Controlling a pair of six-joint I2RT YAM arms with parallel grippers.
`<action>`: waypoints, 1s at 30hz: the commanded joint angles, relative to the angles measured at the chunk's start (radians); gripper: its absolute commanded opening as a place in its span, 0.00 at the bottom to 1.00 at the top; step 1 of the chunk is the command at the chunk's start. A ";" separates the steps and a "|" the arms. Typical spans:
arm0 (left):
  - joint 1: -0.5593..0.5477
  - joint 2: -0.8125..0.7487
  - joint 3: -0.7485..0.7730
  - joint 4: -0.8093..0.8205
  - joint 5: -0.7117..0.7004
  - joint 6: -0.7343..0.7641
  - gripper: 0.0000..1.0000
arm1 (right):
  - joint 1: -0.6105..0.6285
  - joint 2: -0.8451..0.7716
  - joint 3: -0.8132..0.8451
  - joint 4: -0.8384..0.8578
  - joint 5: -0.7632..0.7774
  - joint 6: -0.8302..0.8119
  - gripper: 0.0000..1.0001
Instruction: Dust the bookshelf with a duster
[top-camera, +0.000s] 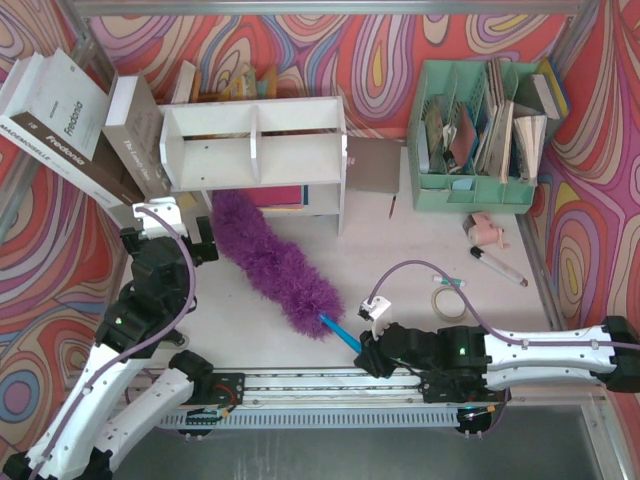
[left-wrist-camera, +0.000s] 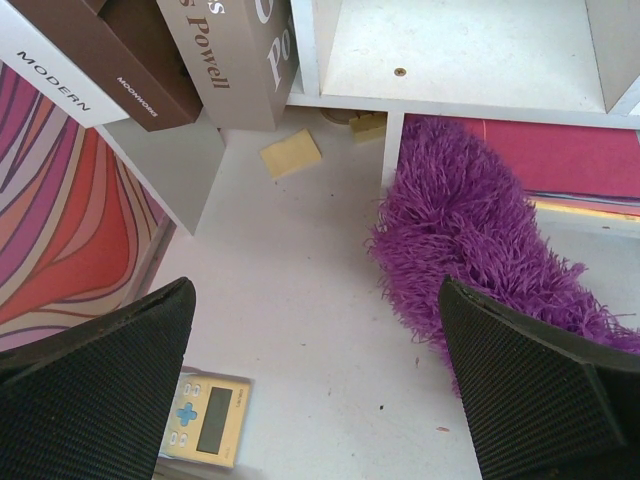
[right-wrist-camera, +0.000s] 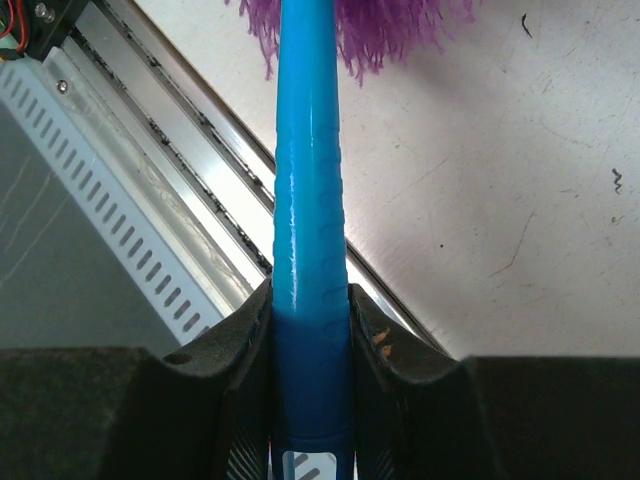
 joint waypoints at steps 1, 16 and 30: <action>0.005 -0.004 -0.013 0.009 -0.002 0.004 0.99 | 0.000 -0.018 -0.015 -0.039 -0.008 0.045 0.00; 0.007 0.005 -0.014 0.009 -0.008 0.010 0.98 | 0.004 -0.271 0.064 -0.136 -0.107 -0.067 0.00; 0.007 0.015 -0.014 0.011 -0.008 0.009 0.98 | 0.004 -0.243 0.070 -0.221 0.046 0.036 0.00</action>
